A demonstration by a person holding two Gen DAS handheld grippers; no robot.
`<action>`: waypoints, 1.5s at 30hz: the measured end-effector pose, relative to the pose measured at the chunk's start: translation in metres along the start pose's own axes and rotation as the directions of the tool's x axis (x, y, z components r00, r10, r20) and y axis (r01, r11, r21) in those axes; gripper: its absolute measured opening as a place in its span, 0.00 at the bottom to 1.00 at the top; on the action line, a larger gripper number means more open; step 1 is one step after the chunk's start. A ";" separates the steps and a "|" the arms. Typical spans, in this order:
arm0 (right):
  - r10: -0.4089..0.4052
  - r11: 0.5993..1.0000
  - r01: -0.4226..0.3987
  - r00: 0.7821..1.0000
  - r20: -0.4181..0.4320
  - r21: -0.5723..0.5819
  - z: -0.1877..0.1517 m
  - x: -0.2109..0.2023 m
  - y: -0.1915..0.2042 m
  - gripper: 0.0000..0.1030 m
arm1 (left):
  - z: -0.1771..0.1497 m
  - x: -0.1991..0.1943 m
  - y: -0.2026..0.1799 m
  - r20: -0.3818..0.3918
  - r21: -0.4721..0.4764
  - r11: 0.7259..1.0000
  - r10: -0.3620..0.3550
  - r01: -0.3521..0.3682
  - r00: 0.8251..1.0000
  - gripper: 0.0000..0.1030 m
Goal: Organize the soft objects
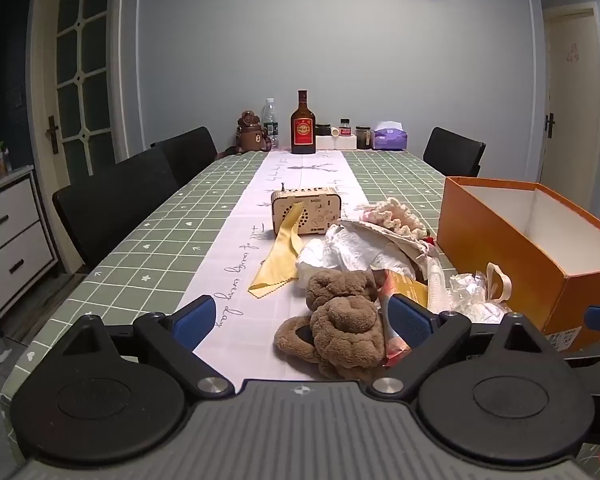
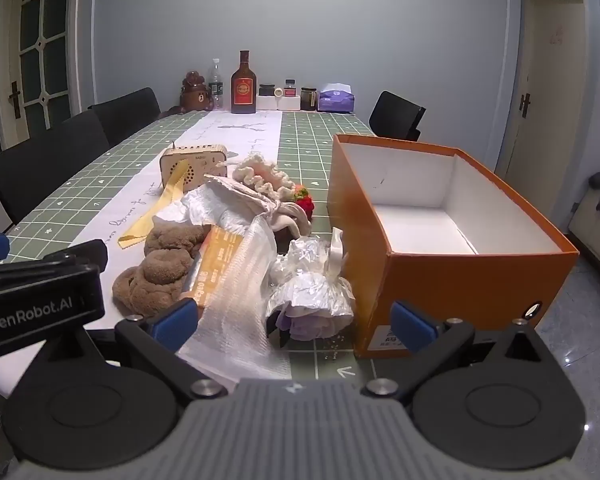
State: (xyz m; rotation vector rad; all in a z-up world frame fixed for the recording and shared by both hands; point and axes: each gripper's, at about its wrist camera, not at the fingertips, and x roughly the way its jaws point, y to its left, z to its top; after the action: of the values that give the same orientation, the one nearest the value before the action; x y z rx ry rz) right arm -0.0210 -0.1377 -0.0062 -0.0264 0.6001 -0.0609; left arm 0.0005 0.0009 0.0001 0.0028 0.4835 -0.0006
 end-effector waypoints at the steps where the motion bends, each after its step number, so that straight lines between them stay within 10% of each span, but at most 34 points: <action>1: 0.000 1.000 0.000 1.000 0.001 0.000 0.000 0.000 -0.001 0.97 | -0.001 -0.001 -0.002 0.025 0.044 0.999 0.018 -0.019 1.000 1.00; 45: -0.013 1.000 0.012 1.000 -0.025 -0.014 -0.002 0.006 0.000 0.97 | -0.004 0.005 -0.002 -0.018 0.002 1.000 -0.006 0.006 1.000 1.00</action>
State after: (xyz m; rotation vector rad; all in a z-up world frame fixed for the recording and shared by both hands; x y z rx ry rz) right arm -0.0175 -0.1376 -0.0111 -0.0432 0.6258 -0.0692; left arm 0.0032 -0.0015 -0.0055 0.0037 0.5013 -0.0068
